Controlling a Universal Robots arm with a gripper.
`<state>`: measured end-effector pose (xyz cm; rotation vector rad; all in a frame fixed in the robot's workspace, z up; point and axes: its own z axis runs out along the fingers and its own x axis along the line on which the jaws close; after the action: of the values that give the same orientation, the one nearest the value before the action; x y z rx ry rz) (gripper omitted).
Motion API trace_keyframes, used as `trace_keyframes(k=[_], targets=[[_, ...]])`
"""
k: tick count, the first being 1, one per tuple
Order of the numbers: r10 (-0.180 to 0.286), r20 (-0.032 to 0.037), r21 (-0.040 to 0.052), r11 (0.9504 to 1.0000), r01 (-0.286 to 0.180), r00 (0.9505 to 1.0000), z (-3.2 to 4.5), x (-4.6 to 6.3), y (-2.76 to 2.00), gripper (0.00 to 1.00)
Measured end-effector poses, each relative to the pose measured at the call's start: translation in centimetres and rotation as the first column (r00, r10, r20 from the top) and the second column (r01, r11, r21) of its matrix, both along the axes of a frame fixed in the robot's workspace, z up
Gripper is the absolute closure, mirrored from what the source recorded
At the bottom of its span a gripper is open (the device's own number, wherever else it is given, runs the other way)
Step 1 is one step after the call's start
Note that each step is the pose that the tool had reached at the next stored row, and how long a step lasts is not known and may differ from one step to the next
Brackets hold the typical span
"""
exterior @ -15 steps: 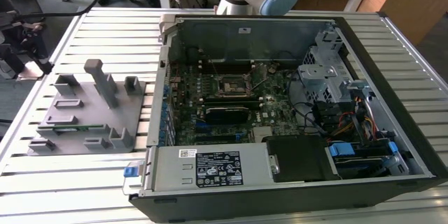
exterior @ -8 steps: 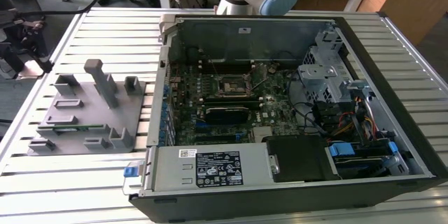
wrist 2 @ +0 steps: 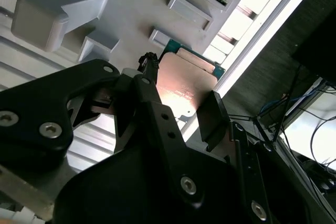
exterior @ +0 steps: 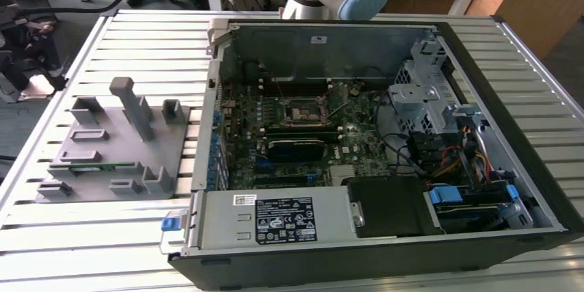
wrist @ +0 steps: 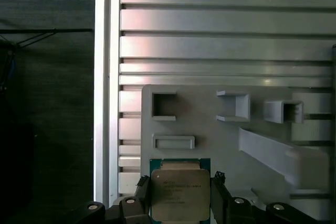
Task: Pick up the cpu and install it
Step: 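Pick up the cpu and move it towards the insertion slot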
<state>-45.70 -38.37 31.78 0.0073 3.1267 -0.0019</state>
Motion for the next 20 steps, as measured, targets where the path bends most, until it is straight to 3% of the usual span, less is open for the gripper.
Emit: trace_keyframes(k=[20], targets=[[0.000, 0.0000, 0.0000, 1.0000, 0.000, 1.0000, 3.57, 0.0, 0.44, 0.46]])
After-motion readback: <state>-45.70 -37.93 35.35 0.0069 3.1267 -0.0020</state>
